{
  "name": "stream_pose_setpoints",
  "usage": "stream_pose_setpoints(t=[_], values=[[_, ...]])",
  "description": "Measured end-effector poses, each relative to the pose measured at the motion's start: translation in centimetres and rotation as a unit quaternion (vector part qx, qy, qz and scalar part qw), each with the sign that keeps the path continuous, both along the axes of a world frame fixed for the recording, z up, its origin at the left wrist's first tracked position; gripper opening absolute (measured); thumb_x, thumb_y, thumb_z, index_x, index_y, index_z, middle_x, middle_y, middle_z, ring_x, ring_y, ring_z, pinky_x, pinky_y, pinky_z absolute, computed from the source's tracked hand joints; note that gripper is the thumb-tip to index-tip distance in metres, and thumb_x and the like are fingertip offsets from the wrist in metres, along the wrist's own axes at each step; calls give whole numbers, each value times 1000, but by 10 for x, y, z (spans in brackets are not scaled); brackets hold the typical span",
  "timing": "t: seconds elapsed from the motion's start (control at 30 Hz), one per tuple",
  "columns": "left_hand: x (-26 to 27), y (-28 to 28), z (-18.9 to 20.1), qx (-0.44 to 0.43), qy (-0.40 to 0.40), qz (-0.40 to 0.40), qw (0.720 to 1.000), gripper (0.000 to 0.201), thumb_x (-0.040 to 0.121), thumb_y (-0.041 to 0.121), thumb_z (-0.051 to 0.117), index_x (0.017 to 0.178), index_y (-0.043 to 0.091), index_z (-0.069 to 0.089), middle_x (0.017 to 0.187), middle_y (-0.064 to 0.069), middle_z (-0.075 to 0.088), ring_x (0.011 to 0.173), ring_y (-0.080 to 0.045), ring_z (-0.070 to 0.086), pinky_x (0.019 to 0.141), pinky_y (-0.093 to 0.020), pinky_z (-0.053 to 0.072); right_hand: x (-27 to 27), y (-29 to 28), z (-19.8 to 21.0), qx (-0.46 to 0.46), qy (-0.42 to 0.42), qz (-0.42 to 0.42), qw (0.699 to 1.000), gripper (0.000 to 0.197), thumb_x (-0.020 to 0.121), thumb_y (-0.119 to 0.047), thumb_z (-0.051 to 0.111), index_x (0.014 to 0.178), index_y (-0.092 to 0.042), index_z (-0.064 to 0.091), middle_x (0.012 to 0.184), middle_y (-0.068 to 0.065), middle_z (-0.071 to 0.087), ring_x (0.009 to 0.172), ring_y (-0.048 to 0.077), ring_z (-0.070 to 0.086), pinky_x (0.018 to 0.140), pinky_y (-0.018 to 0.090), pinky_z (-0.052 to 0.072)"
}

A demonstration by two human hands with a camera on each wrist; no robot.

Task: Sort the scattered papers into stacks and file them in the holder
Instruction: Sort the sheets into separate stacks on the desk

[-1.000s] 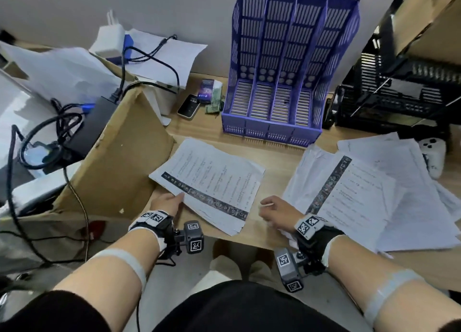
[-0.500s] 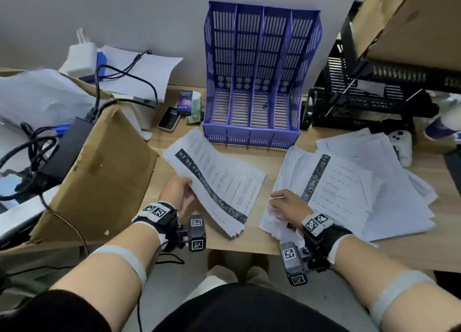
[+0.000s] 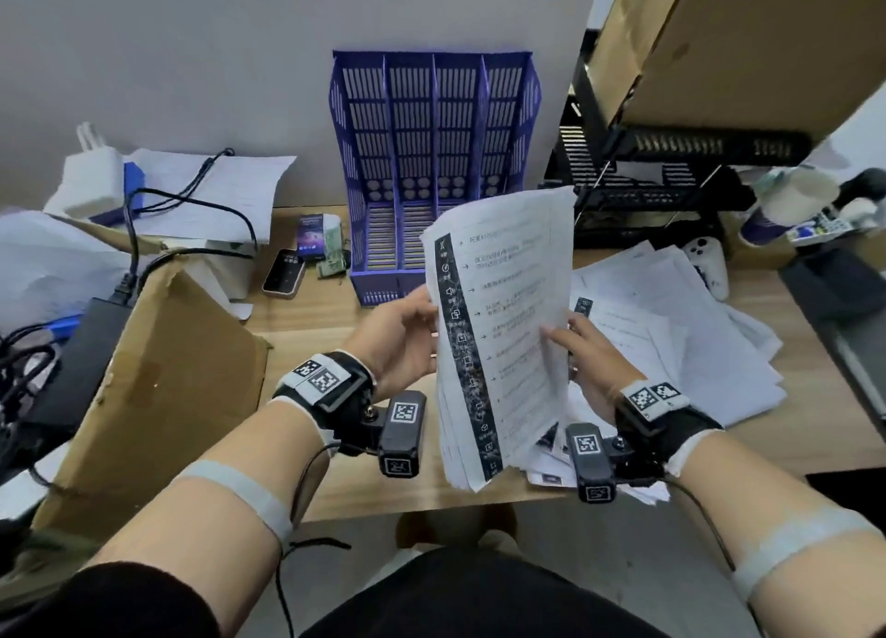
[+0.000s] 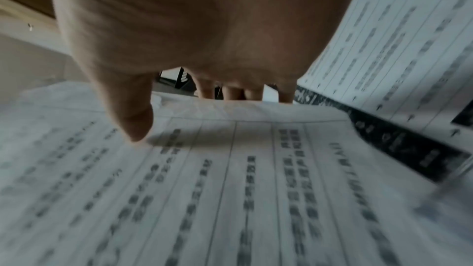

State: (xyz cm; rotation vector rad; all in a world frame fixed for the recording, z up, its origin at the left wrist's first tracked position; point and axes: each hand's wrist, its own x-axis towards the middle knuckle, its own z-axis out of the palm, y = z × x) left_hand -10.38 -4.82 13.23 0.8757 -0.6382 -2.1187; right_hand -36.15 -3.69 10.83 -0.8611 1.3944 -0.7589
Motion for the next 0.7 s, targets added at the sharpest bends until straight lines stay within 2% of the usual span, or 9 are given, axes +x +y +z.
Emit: stream_pose_setpoints(t=[0.07,0.13,0.2,0.27,0.4,0.47,0.53,0.6,0.7], values=[[-7,-9,-10,17,-3,13,1000,44,98,14,31,131,22,59,114,-9,58,91,-27,59,82,-44,53,-15,11,2,18,0,2,1000,31,94,-20,61,125,-16,60,114,4,73,105,25,68,89,40,52],[-19,-19,-22,28,-55,19,998,40,100,22,35,133,17,57,121,-10,64,100,-31,65,86,-48,55,-31,25,-2,23,20,-24,999,26,95,-14,59,121,-14,64,111,7,74,103,28,70,91,47,54],[-37,-25,-30,31,-125,-16,992,44,100,39,44,135,16,56,128,-9,67,112,-29,65,98,-50,52,-49,39,-6,3,94,-66,993,19,95,-21,58,111,-23,67,107,2,75,98,26,72,89,49,56],[-59,-25,-33,13,-192,-66,979,46,96,50,49,129,20,62,122,-4,70,105,-27,67,96,-44,54,-65,53,-8,-4,184,-106,977,15,92,-29,57,104,-28,66,107,-5,74,99,21,70,92,47,55],[-99,-24,-47,11,-244,-158,957,42,92,45,59,128,23,60,126,-6,67,115,-30,65,100,-46,51,-101,76,-26,38,238,-152,959,27,89,-33,54,113,-37,63,119,-6,69,107,21,65,97,46,52],[-113,-24,-56,6,-291,-184,939,43,92,42,62,129,21,59,128,-6,65,118,-27,62,96,-41,49,-122,80,-44,70,246,-138,957,29,83,-36,55,110,-40,64,118,-5,70,106,22,66,95,48,53],[-123,-25,-67,-3,-348,-198,917,44,93,36,63,133,18,57,131,-5,61,122,-25,57,95,-40,45,-136,77,-54,97,250,-123,955,28,89,-27,54,116,-30,63,119,1,69,105,25,65,95,48,53],[-128,-28,-78,-20,-425,-207,881,49,93,31,63,138,16,52,136,-7,56,125,-28,53,96,-37,43,-141,67,-53,120,270,-111,949,31,92,-24,54,122,-20,59,120,4,66,107,27,63,97,46,51],[-131,-32,-90,-5,-522,-205,828,67,89,31,68,146,14,37,141,-16,51,125,-39,53,101,-45,46,-148,53,-63,171,263,-90,945,49,92,-24,58,138,-15,43,137,10,54,120,30,55,103,37,42]])
